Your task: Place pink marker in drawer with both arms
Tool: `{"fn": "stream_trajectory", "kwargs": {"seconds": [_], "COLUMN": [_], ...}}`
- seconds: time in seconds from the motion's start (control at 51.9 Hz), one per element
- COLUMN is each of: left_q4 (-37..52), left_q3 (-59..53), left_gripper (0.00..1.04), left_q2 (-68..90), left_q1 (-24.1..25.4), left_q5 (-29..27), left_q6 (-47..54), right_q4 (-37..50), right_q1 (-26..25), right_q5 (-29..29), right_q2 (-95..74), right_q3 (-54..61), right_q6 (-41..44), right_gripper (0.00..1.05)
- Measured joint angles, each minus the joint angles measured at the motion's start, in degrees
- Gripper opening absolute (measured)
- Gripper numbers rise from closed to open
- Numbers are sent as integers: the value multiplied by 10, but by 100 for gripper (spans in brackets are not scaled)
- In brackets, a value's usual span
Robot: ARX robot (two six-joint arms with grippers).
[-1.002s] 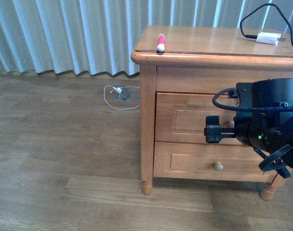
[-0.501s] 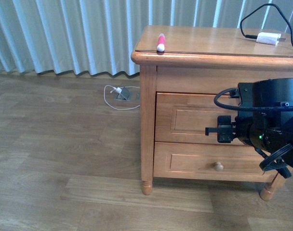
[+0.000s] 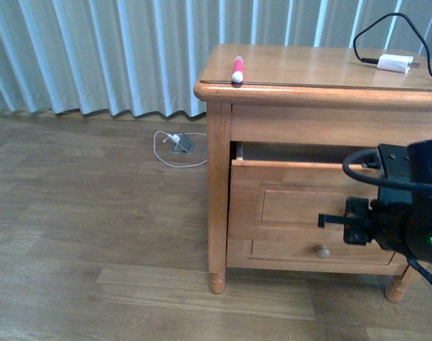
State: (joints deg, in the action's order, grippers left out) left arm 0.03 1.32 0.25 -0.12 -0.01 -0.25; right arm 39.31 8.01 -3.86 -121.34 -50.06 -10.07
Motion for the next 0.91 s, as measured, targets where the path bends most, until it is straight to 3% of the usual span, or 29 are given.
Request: {"fn": "stream_trajectory", "kwargs": {"seconds": [0.289,0.559,0.694,0.732,0.906], "left_q4": [0,0,0,0,0], "left_q3": [0,0,0,0,0], "left_gripper": [99,99,99,99,99], "left_q2": [0,0,0,0,0], "left_q1": [0,0,0,0,0], "left_q5": [0,0,0,0,0], "left_q6": [0,0,0,0,0], "right_q4": [38,15,-73,-133,-321], "right_q1": [6,7,1,-6,-36], "right_q5": [27,38,49,58,105], "right_q2": [121,248,353,414,607], "right_q3": [192,262,292,300,301], "right_q6": [-14,-23,-24,-24,-17], "right_gripper": [23,65,86,97,96]}}
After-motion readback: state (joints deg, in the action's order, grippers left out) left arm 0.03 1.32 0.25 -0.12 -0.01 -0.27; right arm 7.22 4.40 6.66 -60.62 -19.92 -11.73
